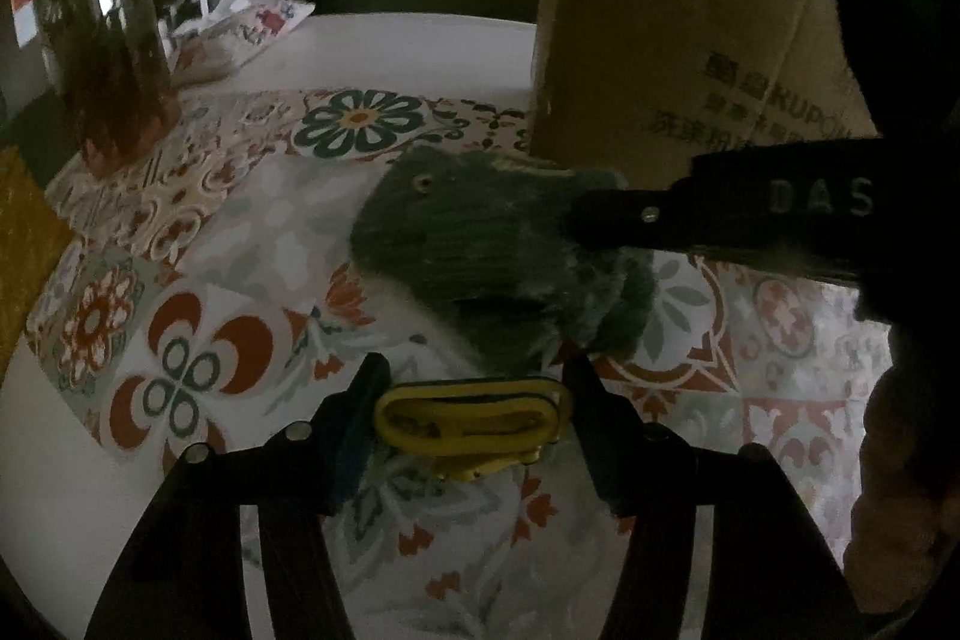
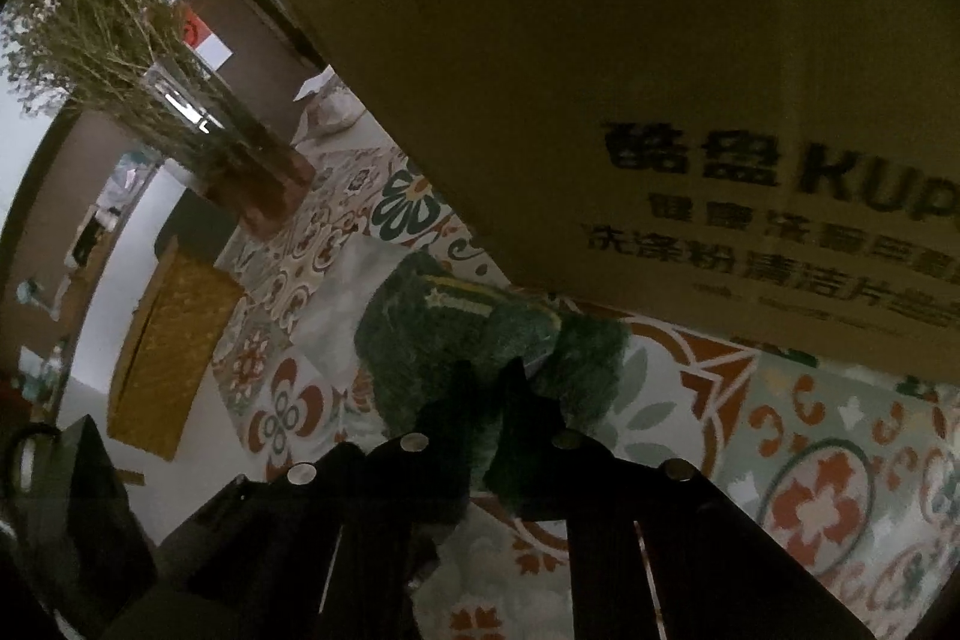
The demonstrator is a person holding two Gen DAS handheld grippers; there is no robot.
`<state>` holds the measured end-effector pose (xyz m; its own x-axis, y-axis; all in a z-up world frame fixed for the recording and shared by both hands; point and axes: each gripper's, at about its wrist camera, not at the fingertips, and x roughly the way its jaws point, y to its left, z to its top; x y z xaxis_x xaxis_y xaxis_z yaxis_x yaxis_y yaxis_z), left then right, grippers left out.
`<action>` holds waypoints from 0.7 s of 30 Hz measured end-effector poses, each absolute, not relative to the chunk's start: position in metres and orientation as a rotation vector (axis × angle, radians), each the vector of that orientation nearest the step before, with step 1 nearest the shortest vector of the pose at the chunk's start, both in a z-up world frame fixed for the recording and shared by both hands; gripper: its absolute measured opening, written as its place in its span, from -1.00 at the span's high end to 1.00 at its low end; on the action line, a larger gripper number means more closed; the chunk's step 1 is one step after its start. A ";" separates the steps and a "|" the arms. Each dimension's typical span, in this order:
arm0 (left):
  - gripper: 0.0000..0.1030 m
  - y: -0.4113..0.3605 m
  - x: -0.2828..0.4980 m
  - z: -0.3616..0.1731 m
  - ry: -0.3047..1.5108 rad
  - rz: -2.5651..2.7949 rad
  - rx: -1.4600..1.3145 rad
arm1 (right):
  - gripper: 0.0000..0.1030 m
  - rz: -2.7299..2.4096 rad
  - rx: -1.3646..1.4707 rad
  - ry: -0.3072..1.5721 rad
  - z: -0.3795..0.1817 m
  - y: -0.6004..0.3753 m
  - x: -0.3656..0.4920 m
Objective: Organize soft objects
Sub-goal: 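Grasp the yellow strap with the left tool while the right tool grasps the green knit item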
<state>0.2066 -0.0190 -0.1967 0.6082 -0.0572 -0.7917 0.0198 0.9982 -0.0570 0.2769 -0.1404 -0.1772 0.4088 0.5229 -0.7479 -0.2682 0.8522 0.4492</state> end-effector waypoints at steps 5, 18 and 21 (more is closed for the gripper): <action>-0.14 -0.009 0.199 -0.189 0.924 -0.050 -0.112 | 0.80 0.479 0.278 1.014 -0.167 -0.145 0.265; -0.14 0.000 0.181 -0.143 0.843 -0.043 -0.112 | 0.81 0.429 0.285 0.971 -0.141 -0.152 0.239; -0.14 0.003 0.178 -0.133 0.832 -0.042 -0.123 | 0.81 0.413 0.277 0.952 -0.132 -0.152 0.233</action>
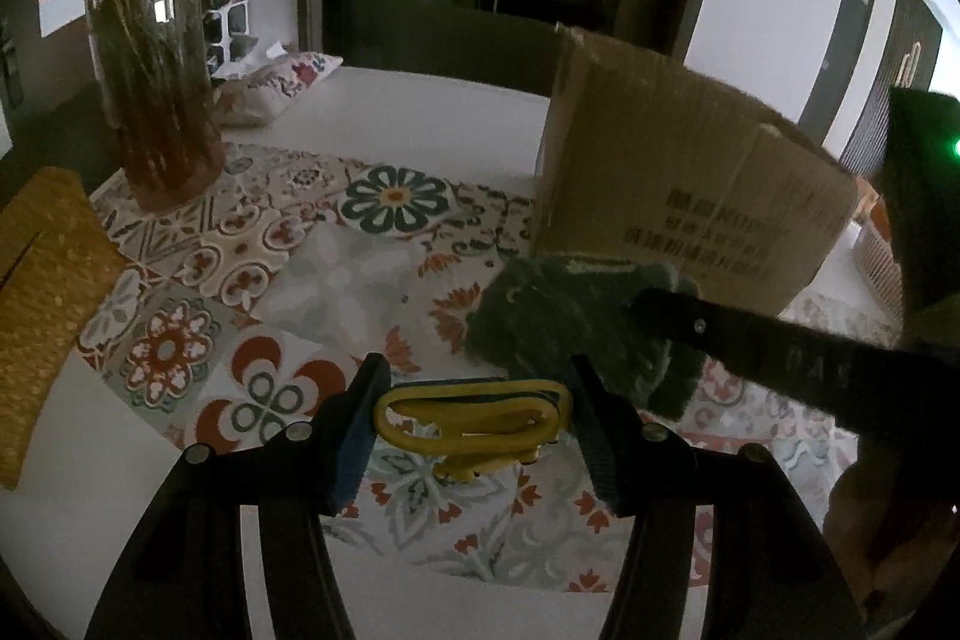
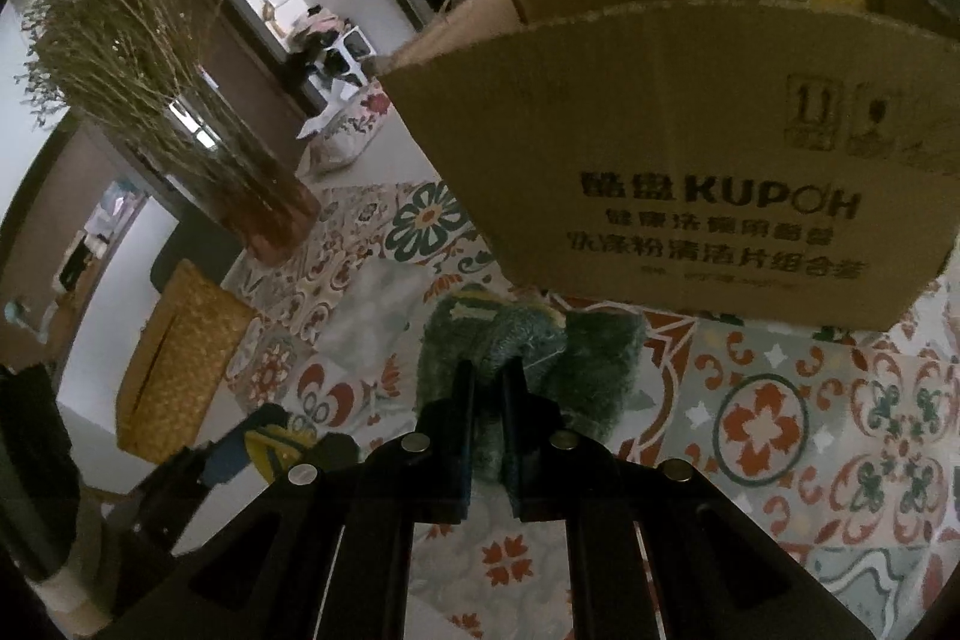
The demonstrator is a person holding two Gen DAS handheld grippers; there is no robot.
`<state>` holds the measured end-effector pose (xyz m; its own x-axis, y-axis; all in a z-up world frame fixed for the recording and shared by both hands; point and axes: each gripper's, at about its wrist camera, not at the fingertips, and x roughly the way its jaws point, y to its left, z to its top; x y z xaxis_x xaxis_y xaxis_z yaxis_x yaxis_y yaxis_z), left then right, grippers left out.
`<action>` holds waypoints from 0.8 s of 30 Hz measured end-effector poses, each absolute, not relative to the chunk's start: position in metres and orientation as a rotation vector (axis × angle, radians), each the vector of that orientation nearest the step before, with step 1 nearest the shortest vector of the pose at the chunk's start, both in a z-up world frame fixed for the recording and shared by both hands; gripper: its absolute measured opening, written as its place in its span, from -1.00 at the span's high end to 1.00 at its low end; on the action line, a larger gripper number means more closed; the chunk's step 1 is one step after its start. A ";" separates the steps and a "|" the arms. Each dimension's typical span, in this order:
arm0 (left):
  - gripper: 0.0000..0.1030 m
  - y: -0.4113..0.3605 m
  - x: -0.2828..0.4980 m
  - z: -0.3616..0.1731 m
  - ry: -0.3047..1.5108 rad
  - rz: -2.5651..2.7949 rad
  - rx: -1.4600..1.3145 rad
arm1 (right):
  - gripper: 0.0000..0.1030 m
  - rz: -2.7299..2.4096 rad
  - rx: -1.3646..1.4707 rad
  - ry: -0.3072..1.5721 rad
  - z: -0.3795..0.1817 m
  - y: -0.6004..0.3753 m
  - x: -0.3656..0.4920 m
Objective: Organize soft objects
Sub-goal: 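Grasp the yellow strap with the left tool while the right tool grasps the green knit item, then carry the yellow strap and green knit item over the cardboard box with both tools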
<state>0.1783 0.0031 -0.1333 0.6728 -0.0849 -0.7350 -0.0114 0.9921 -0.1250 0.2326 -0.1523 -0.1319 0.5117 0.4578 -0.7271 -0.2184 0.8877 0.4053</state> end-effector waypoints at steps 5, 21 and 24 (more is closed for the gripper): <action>-0.14 0.007 0.176 -0.114 0.802 -0.050 -0.123 | 0.81 0.383 0.285 0.922 -0.117 -0.158 0.221; -0.14 0.000 0.165 -0.057 0.699 -0.135 -0.076 | 0.81 0.279 0.315 0.814 -0.069 -0.176 0.186; -0.14 -0.001 0.164 -0.049 0.690 -0.157 -0.081 | 0.81 0.257 0.316 0.789 -0.059 -0.178 0.179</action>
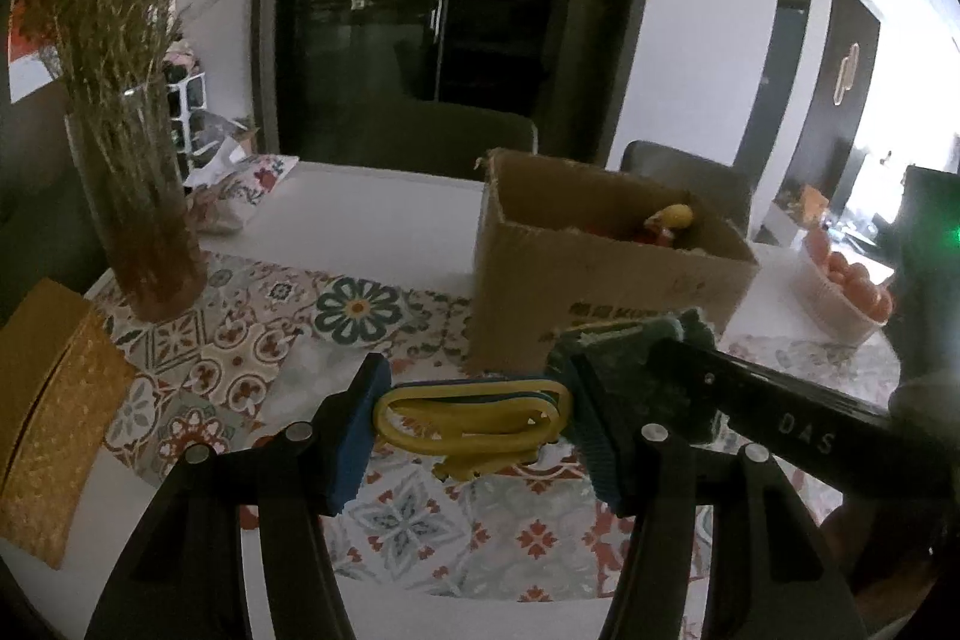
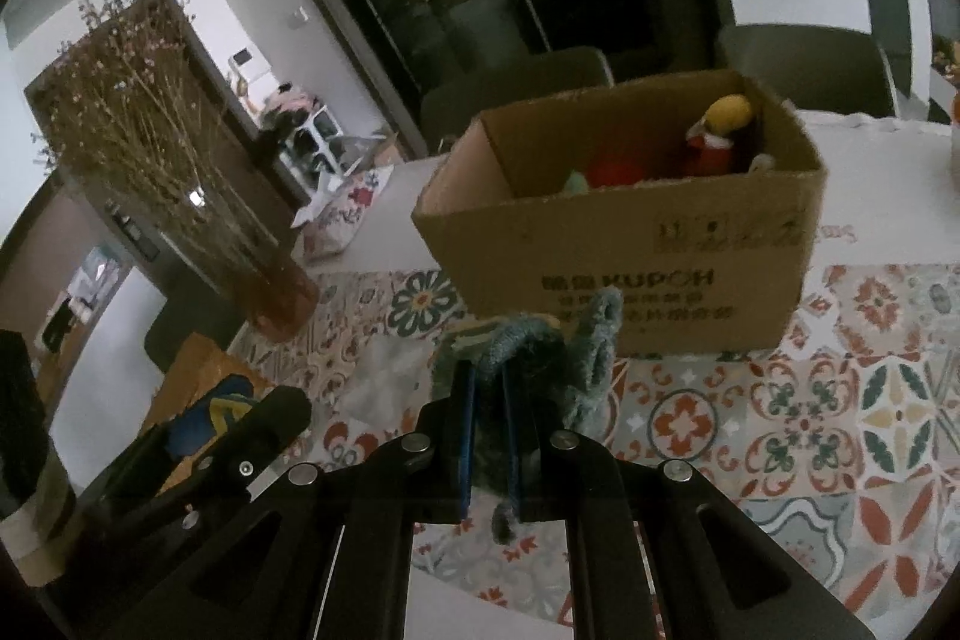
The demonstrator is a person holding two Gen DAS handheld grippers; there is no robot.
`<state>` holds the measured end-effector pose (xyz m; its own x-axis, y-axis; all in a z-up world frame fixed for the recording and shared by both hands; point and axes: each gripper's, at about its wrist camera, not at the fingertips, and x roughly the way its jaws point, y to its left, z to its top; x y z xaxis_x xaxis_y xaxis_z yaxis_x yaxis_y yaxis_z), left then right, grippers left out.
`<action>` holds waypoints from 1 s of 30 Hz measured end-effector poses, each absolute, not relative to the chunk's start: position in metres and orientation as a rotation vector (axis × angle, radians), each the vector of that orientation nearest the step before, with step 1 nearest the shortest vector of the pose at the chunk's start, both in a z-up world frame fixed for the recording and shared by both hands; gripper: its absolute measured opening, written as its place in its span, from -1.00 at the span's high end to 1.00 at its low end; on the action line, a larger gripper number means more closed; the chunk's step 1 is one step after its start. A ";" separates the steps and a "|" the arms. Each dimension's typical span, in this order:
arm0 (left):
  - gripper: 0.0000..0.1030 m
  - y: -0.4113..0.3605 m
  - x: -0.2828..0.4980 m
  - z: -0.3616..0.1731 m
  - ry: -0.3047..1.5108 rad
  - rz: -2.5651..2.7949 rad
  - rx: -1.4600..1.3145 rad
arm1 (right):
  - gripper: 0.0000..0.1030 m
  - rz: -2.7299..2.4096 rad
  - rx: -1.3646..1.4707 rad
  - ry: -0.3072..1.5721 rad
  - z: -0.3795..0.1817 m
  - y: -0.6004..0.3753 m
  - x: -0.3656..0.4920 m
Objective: Organize soft objects
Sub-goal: 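Carry the yellow strap and green knit item over the cardboard box with both tools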
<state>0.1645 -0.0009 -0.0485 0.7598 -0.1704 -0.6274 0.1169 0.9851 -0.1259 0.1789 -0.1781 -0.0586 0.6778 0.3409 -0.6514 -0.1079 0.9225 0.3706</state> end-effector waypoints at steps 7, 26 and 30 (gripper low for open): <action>-0.14 -0.007 0.164 -0.032 0.670 -0.211 -0.083 | 0.81 0.205 0.328 0.738 -0.036 -0.186 0.165; -0.14 -0.035 0.183 0.013 0.632 -0.309 -0.064 | 0.82 0.112 0.307 0.597 0.026 -0.209 0.157; -0.14 -0.039 0.189 0.023 0.614 -0.318 -0.057 | 0.82 0.108 0.296 0.569 0.039 -0.211 0.160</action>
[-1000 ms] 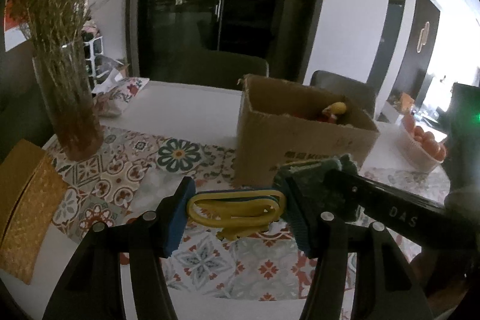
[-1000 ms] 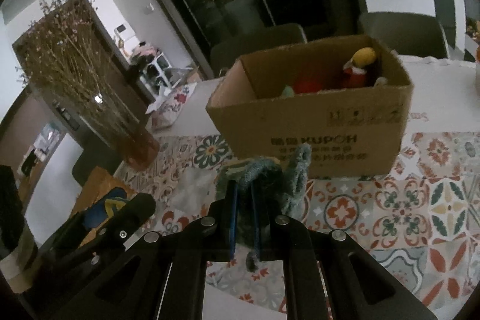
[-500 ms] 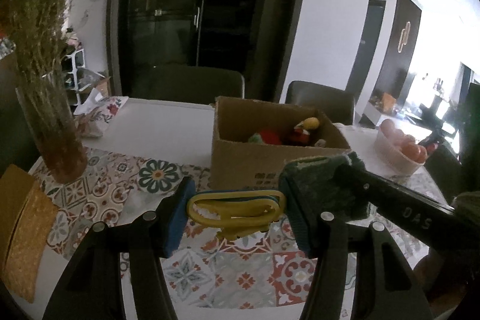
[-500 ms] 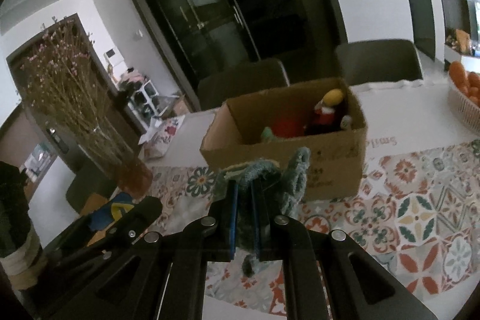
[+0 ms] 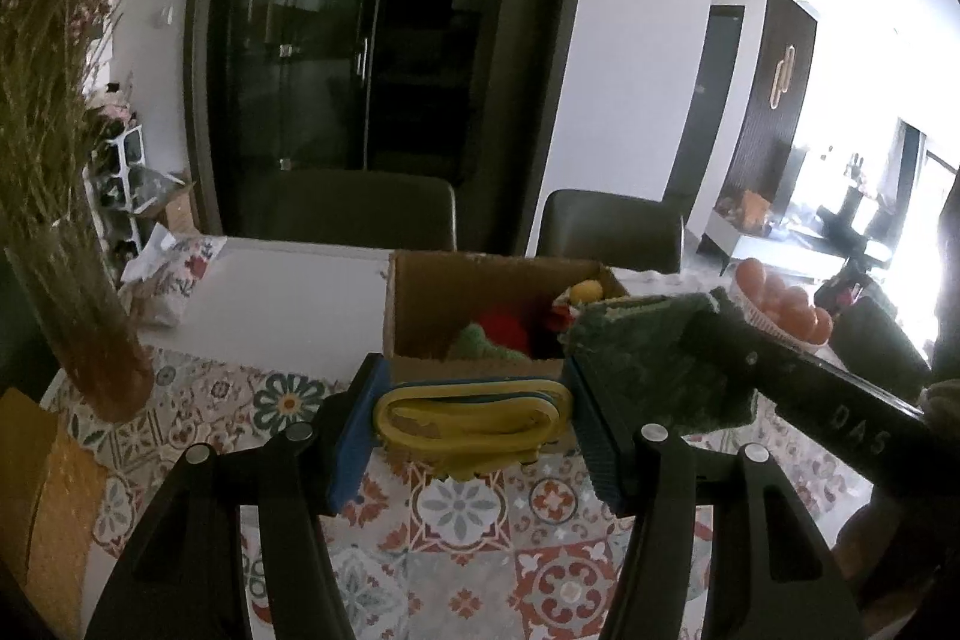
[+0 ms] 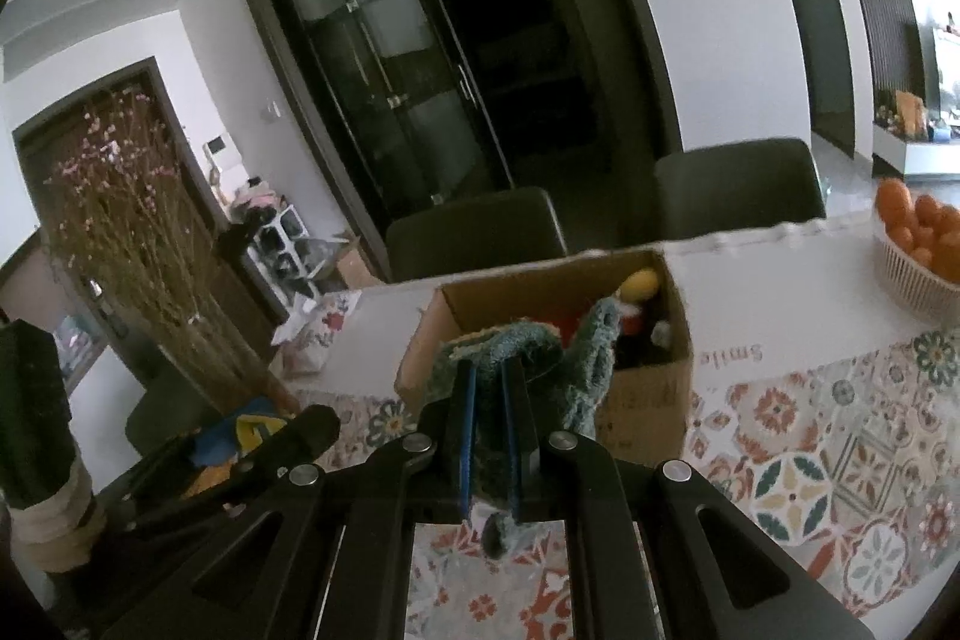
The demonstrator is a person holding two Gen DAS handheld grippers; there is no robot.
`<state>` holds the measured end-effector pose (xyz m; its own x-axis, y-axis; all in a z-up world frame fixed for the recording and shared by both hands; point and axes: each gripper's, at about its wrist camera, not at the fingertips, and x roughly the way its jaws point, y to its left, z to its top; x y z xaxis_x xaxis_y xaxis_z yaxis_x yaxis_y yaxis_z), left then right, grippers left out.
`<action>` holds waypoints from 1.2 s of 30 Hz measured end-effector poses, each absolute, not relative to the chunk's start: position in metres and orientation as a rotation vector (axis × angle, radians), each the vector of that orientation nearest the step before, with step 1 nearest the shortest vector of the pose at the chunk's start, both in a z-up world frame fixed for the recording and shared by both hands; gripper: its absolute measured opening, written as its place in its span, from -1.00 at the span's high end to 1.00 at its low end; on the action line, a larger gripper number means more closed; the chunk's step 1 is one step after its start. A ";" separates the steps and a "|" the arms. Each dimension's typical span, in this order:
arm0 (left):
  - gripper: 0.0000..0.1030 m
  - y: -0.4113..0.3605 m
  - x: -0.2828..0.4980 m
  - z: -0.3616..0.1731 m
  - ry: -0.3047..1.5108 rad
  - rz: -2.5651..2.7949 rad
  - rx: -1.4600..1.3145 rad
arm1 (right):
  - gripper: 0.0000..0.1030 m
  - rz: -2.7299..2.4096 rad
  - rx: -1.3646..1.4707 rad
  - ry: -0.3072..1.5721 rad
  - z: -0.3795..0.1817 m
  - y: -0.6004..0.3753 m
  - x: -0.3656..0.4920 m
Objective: Organize soft objects
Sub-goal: 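Carry the yellow strap and green knit item over the cardboard box with both tools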
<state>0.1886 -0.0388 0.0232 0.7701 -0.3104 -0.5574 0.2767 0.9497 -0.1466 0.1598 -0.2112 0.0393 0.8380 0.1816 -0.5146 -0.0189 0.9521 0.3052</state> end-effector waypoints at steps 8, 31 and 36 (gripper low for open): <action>-0.14 -0.046 0.206 0.042 0.597 -0.335 -0.041 | 0.82 0.105 0.272 0.517 0.063 -0.214 0.172; -0.14 -0.058 0.286 0.060 0.624 -0.369 -0.041 | 0.82 0.133 0.291 0.516 0.076 -0.222 0.243; -0.14 -0.063 0.308 0.047 0.672 -0.372 -0.040 | 0.82 0.130 0.311 0.554 0.061 -0.227 0.263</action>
